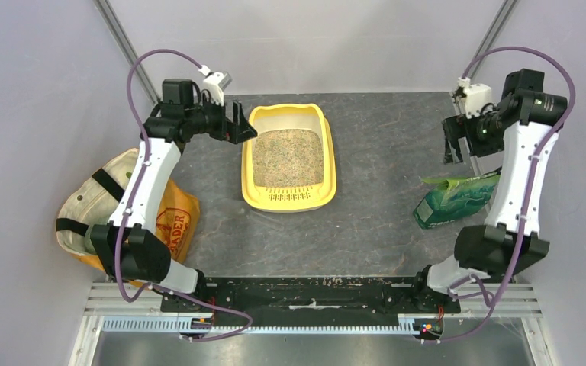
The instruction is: Fill the litter box with clean litter
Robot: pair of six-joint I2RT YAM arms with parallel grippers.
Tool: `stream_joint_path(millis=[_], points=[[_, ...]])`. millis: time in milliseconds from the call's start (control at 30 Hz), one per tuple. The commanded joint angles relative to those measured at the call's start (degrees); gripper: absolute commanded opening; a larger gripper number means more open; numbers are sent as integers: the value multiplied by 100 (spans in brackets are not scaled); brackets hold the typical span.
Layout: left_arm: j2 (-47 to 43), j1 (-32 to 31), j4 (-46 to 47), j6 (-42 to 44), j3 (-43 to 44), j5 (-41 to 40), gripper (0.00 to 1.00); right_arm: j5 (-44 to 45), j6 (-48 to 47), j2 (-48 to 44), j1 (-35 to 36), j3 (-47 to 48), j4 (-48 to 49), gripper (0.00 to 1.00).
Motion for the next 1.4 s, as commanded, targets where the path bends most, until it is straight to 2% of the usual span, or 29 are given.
stream_joint_path(millis=[0, 200, 367, 533, 667, 933, 1067, 1167, 1200, 1233, 1367], points=[[-492, -105, 169, -28, -410, -75, 95, 774, 1884, -29, -346, 126, -606, 97], [-792, -106, 534, -196, -634, -173, 95, 1417, 3648, -216, -399, -140, -548, 92], [-850, -105, 586, -197, -622, -164, 95, 1621, 4425, -49, -737, -577, -316, 91], [-974, -105, 628, -385, -640, -112, 95, 1915, 4701, 237, -790, -767, -215, 91], [-1045, -105, 773, -380, -748, -161, 96, 1788, 4847, 494, -790, -862, 27, 91], [-1089, -100, 761, -279, -901, -305, 96, 1669, 4921, 698, -790, -1511, 464, 84], [-1080, -100, 772, -317, -888, -272, 96, 1288, 4853, 570, -782, -1717, 604, 60], [-1091, -105, 763, -305, -888, -203, 96, 752, 4677, 516, -782, -1722, 640, 28], [-1088, -105, 763, -301, -880, -200, 96, 435, 4486, 527, -782, -1724, 639, 11], [-1078, -105, 757, -311, -867, -204, 96, 143, 4194, 568, -777, -1679, 570, 0], [-1056, -104, 755, -345, -829, -174, 96, -605, 3150, 929, -495, -1177, -3, 0]])
